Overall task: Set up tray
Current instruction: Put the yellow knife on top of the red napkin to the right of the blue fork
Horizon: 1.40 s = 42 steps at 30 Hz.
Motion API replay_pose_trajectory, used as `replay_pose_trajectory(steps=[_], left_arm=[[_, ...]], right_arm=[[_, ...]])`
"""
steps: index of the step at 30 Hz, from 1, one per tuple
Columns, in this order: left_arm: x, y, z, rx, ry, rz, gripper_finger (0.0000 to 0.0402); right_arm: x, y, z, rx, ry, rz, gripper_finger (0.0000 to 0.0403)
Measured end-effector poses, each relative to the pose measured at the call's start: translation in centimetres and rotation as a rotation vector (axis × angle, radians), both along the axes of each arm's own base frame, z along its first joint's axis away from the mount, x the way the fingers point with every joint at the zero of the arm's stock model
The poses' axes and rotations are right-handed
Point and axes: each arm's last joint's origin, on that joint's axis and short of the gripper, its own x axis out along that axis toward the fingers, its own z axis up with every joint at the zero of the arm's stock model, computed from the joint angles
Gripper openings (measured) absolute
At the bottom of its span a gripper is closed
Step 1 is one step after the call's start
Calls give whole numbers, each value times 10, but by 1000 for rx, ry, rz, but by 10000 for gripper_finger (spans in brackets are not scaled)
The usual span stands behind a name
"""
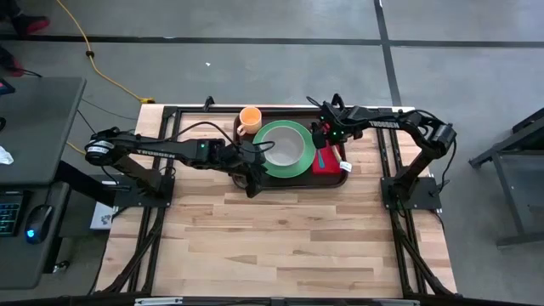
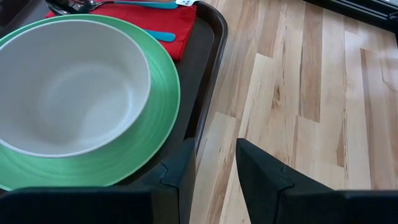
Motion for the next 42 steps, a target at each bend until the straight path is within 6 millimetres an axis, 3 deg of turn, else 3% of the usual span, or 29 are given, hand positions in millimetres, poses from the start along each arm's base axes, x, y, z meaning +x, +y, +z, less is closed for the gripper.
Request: replay_pose_trajectory(steps=[16, 26, 42], left_arm=[[0, 0, 0, 8, 1, -7, 145], [0, 0, 0, 8, 2, -7, 145], [0, 0, 0, 13, 5, -1, 145]], right_arm=[[-1, -3, -1, -16, 19, 56, 0], [6, -5, -26, 105, 23, 55, 0], [2, -8, -27, 164, -24, -13, 0]])
